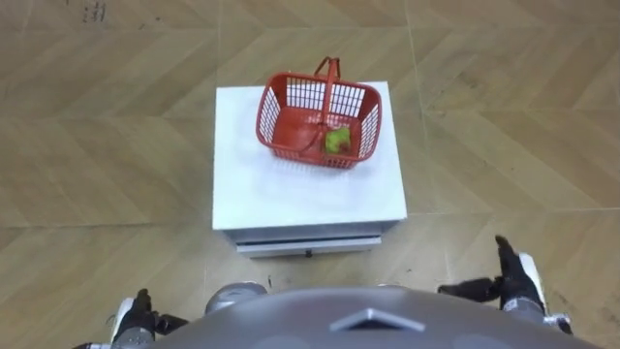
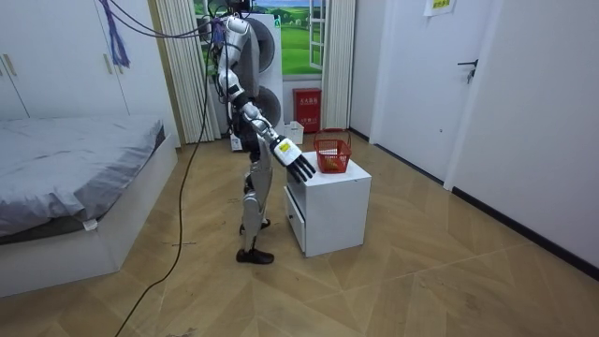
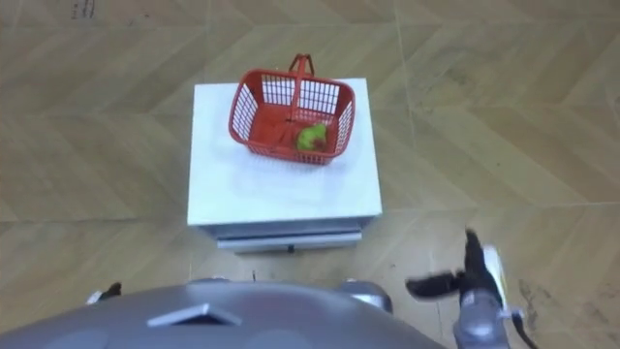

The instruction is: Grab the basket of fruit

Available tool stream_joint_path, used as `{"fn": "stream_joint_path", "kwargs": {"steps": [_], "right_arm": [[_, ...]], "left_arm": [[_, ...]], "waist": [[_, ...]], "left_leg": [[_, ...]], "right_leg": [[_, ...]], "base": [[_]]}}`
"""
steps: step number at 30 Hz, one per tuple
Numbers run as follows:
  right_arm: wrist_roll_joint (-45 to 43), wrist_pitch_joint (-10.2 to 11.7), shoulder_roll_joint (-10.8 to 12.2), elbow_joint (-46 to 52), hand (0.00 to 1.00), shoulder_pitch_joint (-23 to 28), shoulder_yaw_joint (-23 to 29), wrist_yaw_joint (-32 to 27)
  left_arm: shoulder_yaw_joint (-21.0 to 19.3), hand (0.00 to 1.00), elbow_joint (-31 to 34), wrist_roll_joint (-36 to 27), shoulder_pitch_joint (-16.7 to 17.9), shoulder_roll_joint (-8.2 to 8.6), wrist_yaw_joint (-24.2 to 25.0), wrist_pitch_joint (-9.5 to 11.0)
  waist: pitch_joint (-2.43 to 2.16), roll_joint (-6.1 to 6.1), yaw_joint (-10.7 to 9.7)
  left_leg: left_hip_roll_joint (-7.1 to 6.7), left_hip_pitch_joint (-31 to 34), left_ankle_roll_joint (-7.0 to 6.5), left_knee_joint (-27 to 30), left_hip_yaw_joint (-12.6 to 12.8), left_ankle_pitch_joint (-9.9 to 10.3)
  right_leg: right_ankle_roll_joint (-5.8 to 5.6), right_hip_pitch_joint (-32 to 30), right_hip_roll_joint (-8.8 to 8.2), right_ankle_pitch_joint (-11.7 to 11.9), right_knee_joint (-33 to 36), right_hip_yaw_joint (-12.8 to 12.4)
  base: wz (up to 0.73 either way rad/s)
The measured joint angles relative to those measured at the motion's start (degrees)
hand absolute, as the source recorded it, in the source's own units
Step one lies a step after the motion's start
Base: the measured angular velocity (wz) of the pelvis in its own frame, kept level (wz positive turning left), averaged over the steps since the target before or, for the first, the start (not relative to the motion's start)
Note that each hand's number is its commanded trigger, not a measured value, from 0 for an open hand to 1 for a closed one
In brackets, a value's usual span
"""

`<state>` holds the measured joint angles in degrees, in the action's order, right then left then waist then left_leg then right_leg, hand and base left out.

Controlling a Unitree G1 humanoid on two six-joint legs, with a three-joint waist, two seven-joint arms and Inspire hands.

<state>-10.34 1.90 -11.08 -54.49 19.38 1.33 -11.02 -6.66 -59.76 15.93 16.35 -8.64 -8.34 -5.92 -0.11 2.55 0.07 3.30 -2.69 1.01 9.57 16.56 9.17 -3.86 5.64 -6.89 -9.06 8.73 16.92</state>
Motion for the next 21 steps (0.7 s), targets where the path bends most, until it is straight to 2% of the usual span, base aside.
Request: {"fn": "stream_joint_path", "kwargs": {"steps": [2,4,7,11,14,19,21], "right_arm": [[-0.44,-1.65,0.47,-4.46,0.0,-0.55,-0.07,1.27],[-1.32,-3.21,1.17,-7.26,0.0,-1.22,-0.07,2.37],[-1.35,-6.03,2.39,-8.94,0.0,-1.43,-0.15,4.76],[-1.33,-9.69,2.46,-10.56,0.0,-2.77,-0.08,8.17],[-1.9,-11.54,2.47,-10.59,0.0,-3.87,-0.07,10.11],[-2.62,-12.11,2.49,-10.67,0.0,-5.41,-0.07,11.52],[-3.89,-13.07,2.49,-10.62,0.0,-5.7,-0.08,11.96]], "left_arm": [[0.02,0.0,0.01,-0.01,-0.02,0.6,0.02,-1.04],[0.0,0.0,0.03,0.03,0.3,0.84,0.03,-1.82],[0.12,0.0,0.15,2.74,0.52,1.1,0.43,-3.05],[0.04,0.0,0.1,4.53,-0.04,1.13,1.62,-4.7],[0.03,0.0,0.1,6.16,-0.14,1.32,2.58,-5.84],[0.05,0.0,0.1,7.36,-1.01,1.49,2.89,-6.29],[0.03,0.0,0.1,7.6,-1.1,1.48,3.07,-6.52]], "waist": [[0.04,0.12,-0.34],[0.07,0.14,-0.22],[0.01,0.38,-0.28],[0.03,0.42,-0.68],[0.06,0.5,-0.93],[0.08,0.59,-1.23],[0.1,0.61,-1.14]], "left_leg": [[-0.16,-0.44,0.06,0.09,-1.15,0.03],[-0.12,-1.02,0.37,0.09,-1.27,0.24],[-0.11,-1.03,0.66,0.2,-2.34,0.46],[-0.11,-0.96,0.88,0.82,-3.42,0.58],[-0.12,-1.06,1.01,1.18,-4.16,0.66],[-0.13,-1.1,1.07,1.24,-4.72,0.7],[-0.16,-1.1,1.1,1.21,-4.81,0.72]], "right_leg": [[-0.12,0.88,-0.02,-0.41,-0.03,0.62],[-0.07,1.74,0.02,-0.8,0.01,1.1],[0.04,2.49,0.03,-1.56,0.17,2.11],[0.14,2.82,0.06,-2.36,0.42,2.92],[0.07,3.28,0.03,-2.66,0.75,3.34],[0.19,3.49,0.03,-2.97,0.98,3.65],[0.27,3.45,0.03,-3.11,1.03,3.59]], "base": [[0.22],[0.12],[0.16],[0.14],[0.11],[0.04],[0.0]]}}
